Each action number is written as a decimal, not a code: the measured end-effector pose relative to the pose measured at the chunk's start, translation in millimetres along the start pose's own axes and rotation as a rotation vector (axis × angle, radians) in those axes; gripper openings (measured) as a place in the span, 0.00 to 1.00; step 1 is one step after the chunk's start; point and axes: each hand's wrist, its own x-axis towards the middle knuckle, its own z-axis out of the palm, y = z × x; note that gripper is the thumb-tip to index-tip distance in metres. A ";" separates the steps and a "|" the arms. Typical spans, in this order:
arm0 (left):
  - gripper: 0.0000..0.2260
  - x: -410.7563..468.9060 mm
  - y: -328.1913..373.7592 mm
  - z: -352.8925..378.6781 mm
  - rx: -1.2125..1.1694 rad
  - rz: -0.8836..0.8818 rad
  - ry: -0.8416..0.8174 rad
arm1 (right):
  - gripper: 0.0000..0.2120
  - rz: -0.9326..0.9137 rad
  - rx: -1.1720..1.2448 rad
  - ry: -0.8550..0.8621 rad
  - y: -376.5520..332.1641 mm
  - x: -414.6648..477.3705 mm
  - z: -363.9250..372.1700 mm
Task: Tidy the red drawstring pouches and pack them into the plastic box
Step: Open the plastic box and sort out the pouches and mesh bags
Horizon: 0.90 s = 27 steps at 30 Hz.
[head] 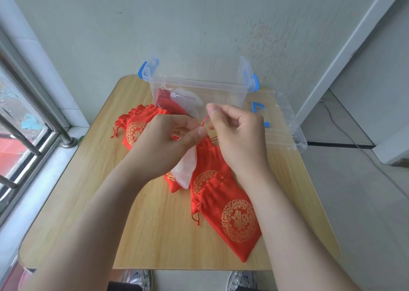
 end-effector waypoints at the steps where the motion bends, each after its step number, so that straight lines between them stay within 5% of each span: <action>1: 0.07 0.3 0.3 -0.4 -0.042 -0.023 0.008 | 0.12 0.042 -0.017 -0.010 1.8 0.8 0.7; 9: 0.11 0.3 2.1 -5.5 -0.225 -0.164 0.000 | 0.06 0.254 0.180 -0.278 -5.5 -0.2 -8.0; 19: 0.11 -0.4 1.2 -4.1 -0.218 -0.237 0.002 | 0.06 0.111 0.009 -0.306 -2.2 -0.2 -8.8; 27: 0.05 0.5 1.8 -1.5 -0.292 -0.283 0.163 | 0.08 -0.002 -0.236 -0.296 -1.2 -4.3 0.7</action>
